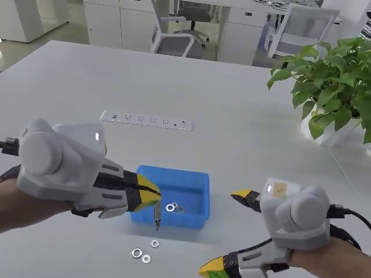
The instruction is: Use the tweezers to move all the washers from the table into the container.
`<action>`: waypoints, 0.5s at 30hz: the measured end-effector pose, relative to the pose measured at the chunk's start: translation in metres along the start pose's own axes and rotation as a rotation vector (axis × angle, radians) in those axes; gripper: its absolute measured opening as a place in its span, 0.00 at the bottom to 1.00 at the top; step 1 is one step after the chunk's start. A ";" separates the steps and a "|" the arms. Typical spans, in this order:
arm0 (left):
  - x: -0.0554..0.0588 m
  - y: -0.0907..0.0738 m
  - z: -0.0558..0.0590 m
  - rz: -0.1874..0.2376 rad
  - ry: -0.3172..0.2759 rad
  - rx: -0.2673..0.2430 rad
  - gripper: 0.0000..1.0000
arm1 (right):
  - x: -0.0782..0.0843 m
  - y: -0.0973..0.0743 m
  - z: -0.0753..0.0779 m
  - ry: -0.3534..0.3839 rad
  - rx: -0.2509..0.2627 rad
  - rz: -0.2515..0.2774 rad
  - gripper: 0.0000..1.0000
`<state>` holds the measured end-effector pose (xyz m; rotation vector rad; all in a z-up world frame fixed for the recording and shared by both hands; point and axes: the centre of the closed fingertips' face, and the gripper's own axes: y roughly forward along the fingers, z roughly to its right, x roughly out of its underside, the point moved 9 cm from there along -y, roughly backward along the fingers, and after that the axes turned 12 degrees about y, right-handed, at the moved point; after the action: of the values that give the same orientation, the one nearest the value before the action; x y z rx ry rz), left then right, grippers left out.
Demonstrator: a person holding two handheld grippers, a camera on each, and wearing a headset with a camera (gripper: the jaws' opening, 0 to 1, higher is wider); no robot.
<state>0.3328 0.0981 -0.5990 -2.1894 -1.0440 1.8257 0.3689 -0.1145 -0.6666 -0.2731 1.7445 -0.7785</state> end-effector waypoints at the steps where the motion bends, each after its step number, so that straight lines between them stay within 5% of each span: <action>1: 0.001 0.001 0.000 0.000 0.000 0.000 0.05 | 0.000 0.000 0.000 0.000 -0.001 -0.002 1.00; 15: 0.020 0.015 0.008 -0.015 -0.007 0.009 0.05 | 0.006 0.001 -0.002 0.005 -0.006 -0.013 1.00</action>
<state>0.3329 0.0954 -0.6248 -2.1662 -1.0479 1.8297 0.3648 -0.1164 -0.6712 -0.2871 1.7518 -0.7836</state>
